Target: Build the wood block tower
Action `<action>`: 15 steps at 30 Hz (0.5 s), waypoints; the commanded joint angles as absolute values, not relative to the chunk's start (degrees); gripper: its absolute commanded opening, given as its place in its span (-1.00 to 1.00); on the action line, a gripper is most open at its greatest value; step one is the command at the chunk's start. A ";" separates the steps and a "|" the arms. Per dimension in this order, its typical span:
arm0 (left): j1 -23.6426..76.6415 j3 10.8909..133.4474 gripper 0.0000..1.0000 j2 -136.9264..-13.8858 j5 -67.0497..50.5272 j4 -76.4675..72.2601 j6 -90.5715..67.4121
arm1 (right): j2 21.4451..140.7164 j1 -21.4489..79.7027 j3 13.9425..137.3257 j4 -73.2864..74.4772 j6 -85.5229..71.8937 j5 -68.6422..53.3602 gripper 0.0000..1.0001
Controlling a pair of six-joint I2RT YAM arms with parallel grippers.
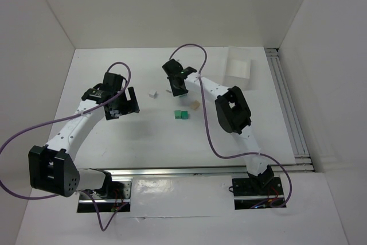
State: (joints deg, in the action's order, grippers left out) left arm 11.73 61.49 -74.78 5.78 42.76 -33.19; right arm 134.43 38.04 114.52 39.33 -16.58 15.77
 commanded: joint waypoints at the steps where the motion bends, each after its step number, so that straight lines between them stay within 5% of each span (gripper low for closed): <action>1: 11.95 61.26 1.00 -73.74 6.42 42.01 -33.31 | 135.53 37.79 117.16 39.11 -15.73 16.00 -0.38; 6: 11.95 61.78 1.00 -73.74 6.42 42.01 -33.31 | 135.53 37.79 119.96 40.69 -15.73 16.52 -0.68; 15: 11.95 62.93 1.00 -74.36 5.89 42.01 -33.31 | 133.69 36.22 120.50 41.22 -16.87 11.53 -0.78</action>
State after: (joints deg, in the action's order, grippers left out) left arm 11.73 61.49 -74.81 5.74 42.74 -33.19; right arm 135.28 37.45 117.73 39.92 -16.45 14.37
